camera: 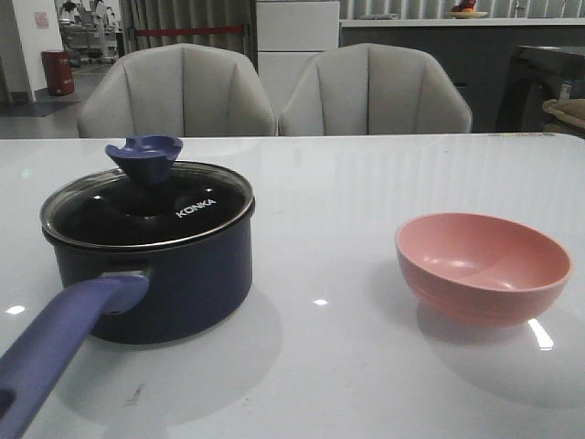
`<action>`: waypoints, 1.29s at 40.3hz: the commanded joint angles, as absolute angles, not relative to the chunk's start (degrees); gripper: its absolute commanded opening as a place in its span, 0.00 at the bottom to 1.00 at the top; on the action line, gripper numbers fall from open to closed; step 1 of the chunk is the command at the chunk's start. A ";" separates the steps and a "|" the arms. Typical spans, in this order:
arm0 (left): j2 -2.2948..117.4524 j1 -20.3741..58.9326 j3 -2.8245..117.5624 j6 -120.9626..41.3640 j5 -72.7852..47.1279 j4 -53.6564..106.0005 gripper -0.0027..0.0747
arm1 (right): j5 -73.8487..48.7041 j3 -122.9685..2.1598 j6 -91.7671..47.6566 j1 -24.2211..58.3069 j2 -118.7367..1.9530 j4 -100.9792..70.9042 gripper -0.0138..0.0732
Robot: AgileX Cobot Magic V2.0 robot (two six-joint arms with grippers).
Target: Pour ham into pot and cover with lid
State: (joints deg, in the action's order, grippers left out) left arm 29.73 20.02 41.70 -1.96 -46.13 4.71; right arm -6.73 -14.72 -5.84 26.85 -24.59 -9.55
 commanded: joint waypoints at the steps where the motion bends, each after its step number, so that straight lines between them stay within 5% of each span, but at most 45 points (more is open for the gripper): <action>1: 24.69 19.88 38.64 -1.89 -36.21 5.55 0.39 | -2.42 -16.19 -6.30 26.83 -24.76 -9.65 0.31; 14: 9.77 19.88 25.00 -1.89 -27.06 4.99 0.19 | -2.42 -16.19 -6.30 26.83 -24.76 -9.65 0.31; 52: 8.83 19.48 20.65 -1.89 -21.99 5.09 0.19 | -2.42 -16.19 -6.30 26.83 -24.76 -9.65 0.31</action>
